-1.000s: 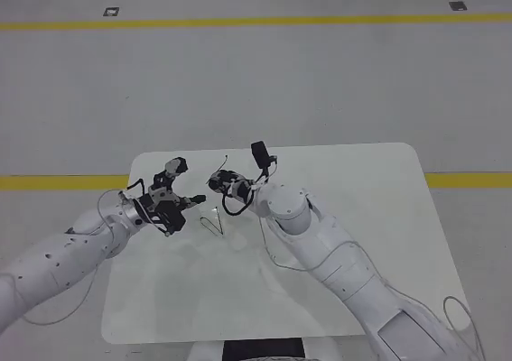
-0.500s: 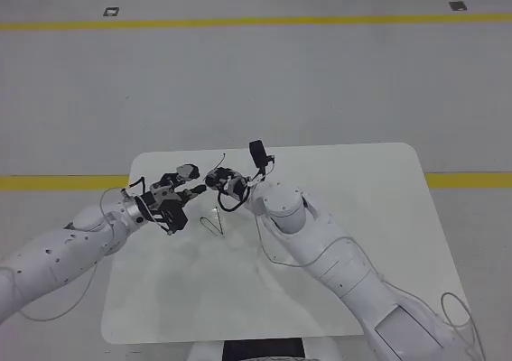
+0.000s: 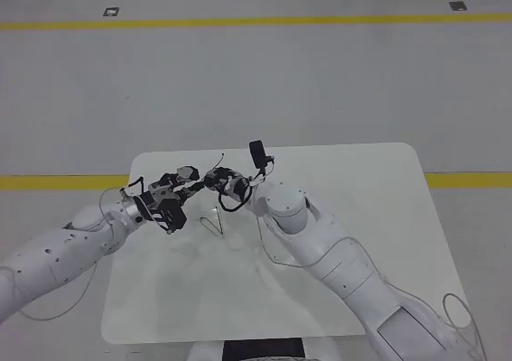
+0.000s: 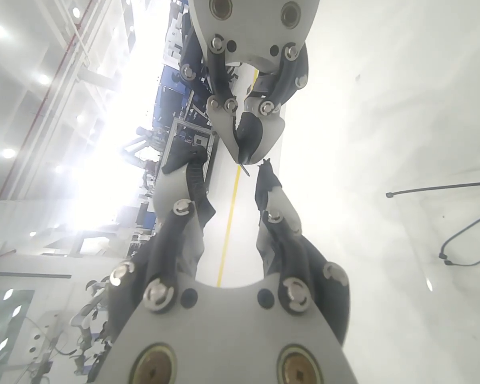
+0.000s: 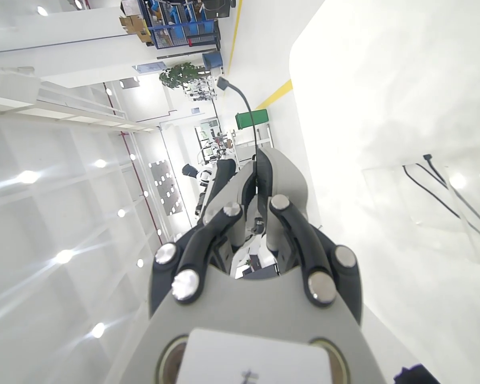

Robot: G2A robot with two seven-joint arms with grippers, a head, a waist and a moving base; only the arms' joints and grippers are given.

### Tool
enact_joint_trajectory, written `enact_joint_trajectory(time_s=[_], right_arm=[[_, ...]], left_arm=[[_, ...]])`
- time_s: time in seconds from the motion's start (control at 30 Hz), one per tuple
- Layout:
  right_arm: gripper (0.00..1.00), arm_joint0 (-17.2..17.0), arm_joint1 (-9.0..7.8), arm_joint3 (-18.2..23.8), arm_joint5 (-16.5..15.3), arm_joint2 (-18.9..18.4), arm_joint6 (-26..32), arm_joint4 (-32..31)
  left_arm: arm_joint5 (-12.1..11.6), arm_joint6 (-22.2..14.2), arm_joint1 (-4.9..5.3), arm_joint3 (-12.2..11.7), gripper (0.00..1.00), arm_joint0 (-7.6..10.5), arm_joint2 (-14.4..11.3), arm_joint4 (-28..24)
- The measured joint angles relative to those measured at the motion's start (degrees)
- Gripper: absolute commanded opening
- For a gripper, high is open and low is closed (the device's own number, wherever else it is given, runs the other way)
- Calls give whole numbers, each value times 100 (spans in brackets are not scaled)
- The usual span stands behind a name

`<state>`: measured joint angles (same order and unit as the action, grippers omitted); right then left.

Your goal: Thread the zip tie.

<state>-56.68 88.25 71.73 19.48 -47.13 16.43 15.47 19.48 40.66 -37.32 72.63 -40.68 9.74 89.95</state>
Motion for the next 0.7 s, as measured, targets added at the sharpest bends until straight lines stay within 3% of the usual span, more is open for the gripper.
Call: enact_joint_trajectory(time_s=[0.7], right_arm=[[0, 29, -65, 55, 0, 120, 0, 111]], left_arm=[[0, 60, -28, -44, 15, -20, 0, 0]])
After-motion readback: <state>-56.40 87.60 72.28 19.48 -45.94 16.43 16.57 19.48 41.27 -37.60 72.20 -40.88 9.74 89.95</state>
